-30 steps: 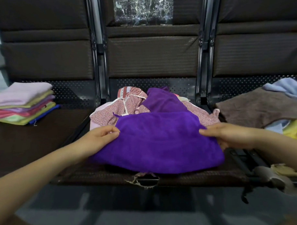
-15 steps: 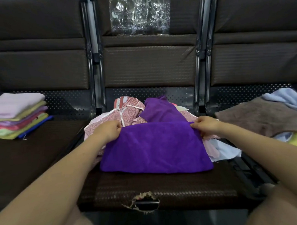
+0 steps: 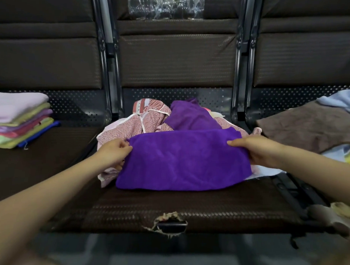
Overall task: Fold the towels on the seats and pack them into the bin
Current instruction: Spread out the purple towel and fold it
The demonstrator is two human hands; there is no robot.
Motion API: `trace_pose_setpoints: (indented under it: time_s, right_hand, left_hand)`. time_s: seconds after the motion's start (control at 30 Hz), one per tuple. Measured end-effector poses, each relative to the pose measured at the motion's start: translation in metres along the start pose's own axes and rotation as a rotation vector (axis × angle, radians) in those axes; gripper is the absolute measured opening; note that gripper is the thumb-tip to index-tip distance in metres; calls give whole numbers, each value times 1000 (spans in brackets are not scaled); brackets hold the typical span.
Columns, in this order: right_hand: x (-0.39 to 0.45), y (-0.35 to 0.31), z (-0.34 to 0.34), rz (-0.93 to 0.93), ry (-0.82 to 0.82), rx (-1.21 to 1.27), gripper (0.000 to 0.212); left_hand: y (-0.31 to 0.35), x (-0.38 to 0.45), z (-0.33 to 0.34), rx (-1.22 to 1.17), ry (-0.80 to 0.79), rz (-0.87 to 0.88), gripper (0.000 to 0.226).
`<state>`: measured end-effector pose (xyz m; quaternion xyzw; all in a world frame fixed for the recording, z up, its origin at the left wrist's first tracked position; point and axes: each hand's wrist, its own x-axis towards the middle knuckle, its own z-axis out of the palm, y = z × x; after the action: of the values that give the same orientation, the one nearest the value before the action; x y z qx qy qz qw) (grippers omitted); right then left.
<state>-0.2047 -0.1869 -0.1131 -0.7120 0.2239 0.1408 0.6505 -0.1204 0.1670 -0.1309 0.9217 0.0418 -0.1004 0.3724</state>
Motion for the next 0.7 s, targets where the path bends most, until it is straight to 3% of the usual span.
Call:
trace_pose_setpoints:
  time_s: [0.13,0.23,0.27,0.4,0.6,0.7]
  right_hand:
    - [-11,-28,29,-139,39,184,23]
    - [-17,-52,69,-173,-12,219,7]
    - [-15,-58,84,-186,-19,199,10]
    - [-11,-72,150,-322,-35,13,29]
    - [-16,-71,199,-271,-491,-162,10]
    - [-10,-73,180,-286,-379,-185,17]
  left_hand:
    - [-3,0,-8,-238,-88,-99,20]
    - [2,-4,-16,-364,-131,-141,15]
    - [3,-5,-17,-382,-133,-146,15]
    - [4,-9,-27,-380,-55,-157,6]
    - [-6,-12,-32,-374,-72,-151,11]
    - [-7,-8,-30,-252,-54,-113,18]
